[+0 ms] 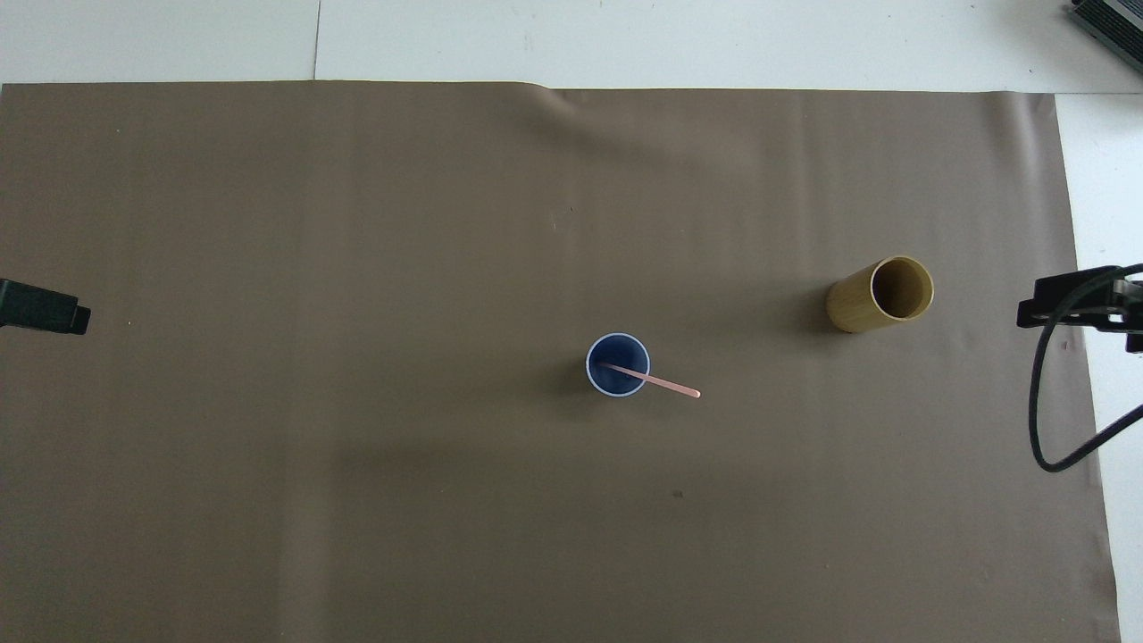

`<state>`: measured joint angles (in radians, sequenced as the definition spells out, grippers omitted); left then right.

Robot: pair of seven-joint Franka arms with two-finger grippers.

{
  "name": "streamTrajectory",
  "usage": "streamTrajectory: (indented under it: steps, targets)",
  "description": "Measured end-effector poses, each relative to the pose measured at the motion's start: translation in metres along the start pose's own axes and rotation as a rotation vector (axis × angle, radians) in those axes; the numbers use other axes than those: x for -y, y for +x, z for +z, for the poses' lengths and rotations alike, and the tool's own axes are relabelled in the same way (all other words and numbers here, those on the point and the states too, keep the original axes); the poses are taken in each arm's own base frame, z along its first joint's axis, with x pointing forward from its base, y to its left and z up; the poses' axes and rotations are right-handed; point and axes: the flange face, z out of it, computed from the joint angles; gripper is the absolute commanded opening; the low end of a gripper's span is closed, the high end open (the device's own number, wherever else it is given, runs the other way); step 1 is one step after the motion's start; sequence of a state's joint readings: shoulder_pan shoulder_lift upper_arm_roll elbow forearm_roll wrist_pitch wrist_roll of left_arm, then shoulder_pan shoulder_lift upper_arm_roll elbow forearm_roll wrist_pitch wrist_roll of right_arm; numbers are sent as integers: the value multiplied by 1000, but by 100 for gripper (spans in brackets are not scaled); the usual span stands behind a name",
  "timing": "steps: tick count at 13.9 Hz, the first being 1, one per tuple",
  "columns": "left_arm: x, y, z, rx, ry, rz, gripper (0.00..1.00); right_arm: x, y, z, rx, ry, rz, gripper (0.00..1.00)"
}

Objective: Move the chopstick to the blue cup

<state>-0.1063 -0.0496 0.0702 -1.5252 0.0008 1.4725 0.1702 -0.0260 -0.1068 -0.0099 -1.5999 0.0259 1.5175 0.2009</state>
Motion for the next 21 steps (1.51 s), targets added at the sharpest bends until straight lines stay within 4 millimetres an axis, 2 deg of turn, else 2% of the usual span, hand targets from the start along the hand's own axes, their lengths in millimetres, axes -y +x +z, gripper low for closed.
streamTrajectory:
  steps: [2, 5, 13, 21]
  targets:
    - [0, 0, 0, 0, 0, 0, 100, 2, -1, 0, -2, -17, -13, 100]
    - [-1, 0, 0, 0, 0, 1, 100, 17, -4, 1, -11, -79, -60, 100]
    - [-1, 0, 0, 0, 0, 1, 100, 12, -12, -1, 58, -50, -53, 100]
    - [-1, 0, 0, 0, 0, 2, 100, 12, -9, -4, 32, -41, -51, 100]
